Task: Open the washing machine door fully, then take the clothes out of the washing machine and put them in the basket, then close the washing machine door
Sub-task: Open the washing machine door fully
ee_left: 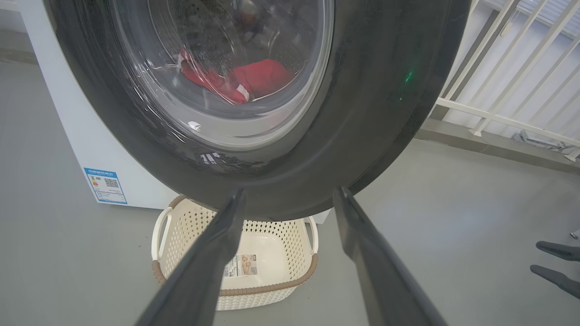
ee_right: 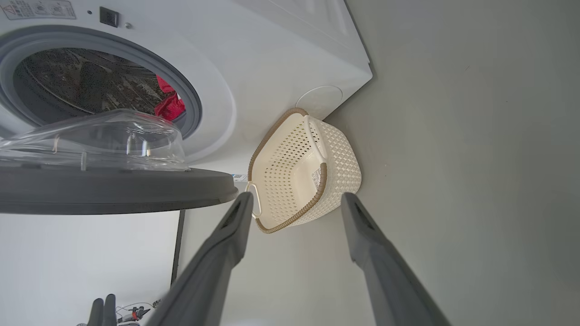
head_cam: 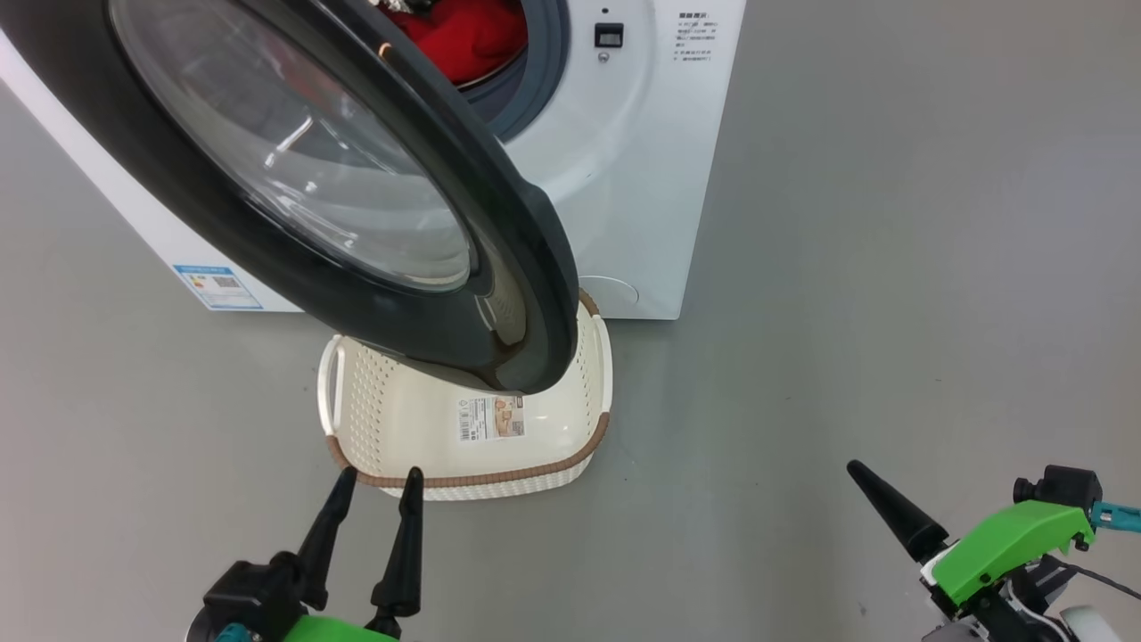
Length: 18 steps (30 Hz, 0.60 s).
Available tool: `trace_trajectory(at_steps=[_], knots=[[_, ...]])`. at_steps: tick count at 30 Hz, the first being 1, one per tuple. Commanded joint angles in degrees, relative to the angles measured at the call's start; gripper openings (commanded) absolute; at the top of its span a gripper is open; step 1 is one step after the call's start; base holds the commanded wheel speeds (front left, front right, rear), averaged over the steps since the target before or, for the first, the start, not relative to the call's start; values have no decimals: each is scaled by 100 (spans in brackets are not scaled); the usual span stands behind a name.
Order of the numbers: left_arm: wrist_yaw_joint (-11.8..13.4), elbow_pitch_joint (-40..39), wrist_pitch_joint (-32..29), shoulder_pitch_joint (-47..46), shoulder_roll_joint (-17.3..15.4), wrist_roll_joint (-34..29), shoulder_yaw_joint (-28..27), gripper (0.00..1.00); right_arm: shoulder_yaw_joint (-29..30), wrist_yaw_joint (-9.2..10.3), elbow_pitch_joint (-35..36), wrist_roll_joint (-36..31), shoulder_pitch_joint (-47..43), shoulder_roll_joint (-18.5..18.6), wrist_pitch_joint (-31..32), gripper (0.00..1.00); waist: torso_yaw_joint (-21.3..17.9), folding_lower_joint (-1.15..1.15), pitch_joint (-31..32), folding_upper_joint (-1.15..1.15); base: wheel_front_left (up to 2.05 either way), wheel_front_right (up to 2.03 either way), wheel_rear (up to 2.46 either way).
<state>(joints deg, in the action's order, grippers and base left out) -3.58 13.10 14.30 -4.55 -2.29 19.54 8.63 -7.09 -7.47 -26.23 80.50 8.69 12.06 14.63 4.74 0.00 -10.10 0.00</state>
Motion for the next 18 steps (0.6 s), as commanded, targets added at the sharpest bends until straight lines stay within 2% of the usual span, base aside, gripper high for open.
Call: trace_trajectory(at_steps=[1, 7, 8, 12, 18], knots=[[-14, -100, 70, 10, -59, -34, -216, 100, -235, -2, 93, -161, -53, 167, -211, 100, -23, 0, 10, 0, 0, 0, 0], [-19, -76, 70, 11, -59, -33, -227, 100, -805, -2, 89, -585, -91, 453, -984, 100, -63, 0, 33, 0, 0, 0, 0], [-19, -68, 70, 14, -59, -32, -226, 100, -1050, -2, 128, -780, -86, 586, -1346, 100, -71, 0, 40, 0, 0, 0, 0], [-23, -59, 70, 20, -59, -36, -230, 100, -1523, -2, 84, -1000, -64, 789, -2048, 100, -89, 0, 55, 0, 0, 0, 0], [-32, -52, 70, 16, -59, -43, -235, 100, -2149, -2, -12, -1263, 38, 1039, -2757, 100, -102, 0, 52, 0, 0, 0, 0]])
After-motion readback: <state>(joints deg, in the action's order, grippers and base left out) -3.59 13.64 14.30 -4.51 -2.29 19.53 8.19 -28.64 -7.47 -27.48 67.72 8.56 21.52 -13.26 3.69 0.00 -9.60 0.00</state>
